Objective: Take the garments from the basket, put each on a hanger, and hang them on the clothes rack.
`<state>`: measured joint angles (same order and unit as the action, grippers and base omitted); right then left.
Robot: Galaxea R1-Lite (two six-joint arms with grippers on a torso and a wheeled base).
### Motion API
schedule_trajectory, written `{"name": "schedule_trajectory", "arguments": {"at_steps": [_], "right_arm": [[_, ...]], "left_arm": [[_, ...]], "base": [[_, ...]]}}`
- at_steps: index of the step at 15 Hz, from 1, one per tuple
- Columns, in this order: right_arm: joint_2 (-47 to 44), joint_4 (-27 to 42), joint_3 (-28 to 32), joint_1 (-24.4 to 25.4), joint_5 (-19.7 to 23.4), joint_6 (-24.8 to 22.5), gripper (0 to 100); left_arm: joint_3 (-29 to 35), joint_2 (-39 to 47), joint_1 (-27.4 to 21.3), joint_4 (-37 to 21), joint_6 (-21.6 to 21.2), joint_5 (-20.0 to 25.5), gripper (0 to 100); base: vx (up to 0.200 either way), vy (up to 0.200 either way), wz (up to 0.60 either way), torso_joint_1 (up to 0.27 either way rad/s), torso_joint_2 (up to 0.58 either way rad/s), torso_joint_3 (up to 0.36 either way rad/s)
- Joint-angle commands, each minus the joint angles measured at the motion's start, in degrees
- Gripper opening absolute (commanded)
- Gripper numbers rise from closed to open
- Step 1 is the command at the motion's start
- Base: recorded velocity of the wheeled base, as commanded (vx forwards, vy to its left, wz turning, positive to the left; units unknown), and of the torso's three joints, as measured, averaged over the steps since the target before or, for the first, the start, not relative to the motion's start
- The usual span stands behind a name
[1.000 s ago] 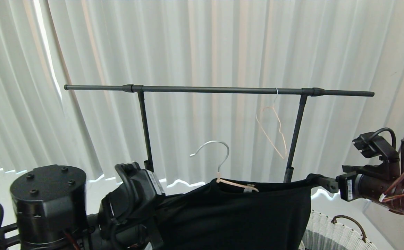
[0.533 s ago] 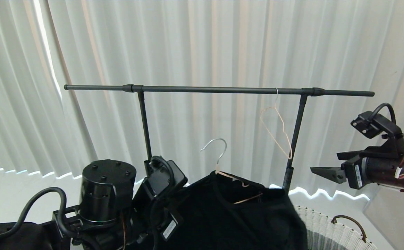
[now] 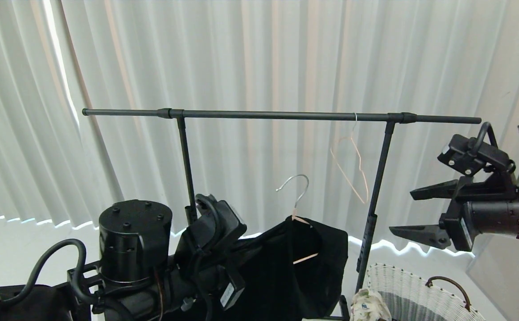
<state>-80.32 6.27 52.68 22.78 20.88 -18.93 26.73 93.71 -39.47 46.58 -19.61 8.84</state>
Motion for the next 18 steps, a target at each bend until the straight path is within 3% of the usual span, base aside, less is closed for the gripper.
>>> {"name": "schedule_trajectory", "arguments": {"at_steps": [1, 3, 5, 7, 9, 13, 18], "right_arm": [[-0.54, 2.61, 1.9, 7.8, 0.3, -1.28, 100], [-1.94, 2.7, 1.99, 13.6, 0.3, -1.63, 100], [-3.79, 2.52, 1.99, 15.8, -0.23, -3.39, 100], [-4.31, 2.44, 1.73, 15.8, -0.67, -5.15, 100], [-6.16, 2.35, 2.08, 15.8, -4.1, -5.33, 100], [-8.27, 2.35, 2.7, 15.8, -4.36, -5.59, 100], [-8.45, 2.7, 1.47, 15.8, -4.36, -5.5, 100]], "left_arm": [[-0.19, -2.48, -0.43, 0.0, -0.34, 2.5, 0], [-0.02, -2.74, -1.84, 0.18, -0.34, 2.59, 0], [0.16, -3.01, -2.63, 0.18, -0.16, 2.41, 0], [0.16, -3.09, -2.63, 0.18, -0.07, 2.32, 0], [0.51, -4.5, -5.09, 0.18, -0.07, 2.32, 0], [1.57, -5.12, -10.89, 0.18, -0.25, 2.32, 0], [4.56, -4.59, -11.33, 0.18, -2.71, 2.41, 0]], "base": [[0.0, 0.0, 0.0, 0.0, 0.0, 0.0], [0.0, 0.0, 0.0, 0.0, 0.0, 0.0], [0.0, 0.0, 0.0, 0.0, 0.0, 0.0], [0.0, 0.0, 0.0, 0.0, 0.0, 0.0], [0.0, 0.0, 0.0, 0.0, 0.0, 0.0], [0.0, 0.0, 0.0, 0.0, 0.0, 0.0], [0.0, 0.0, 0.0, 0.0, 0.0, 0.0]]}}
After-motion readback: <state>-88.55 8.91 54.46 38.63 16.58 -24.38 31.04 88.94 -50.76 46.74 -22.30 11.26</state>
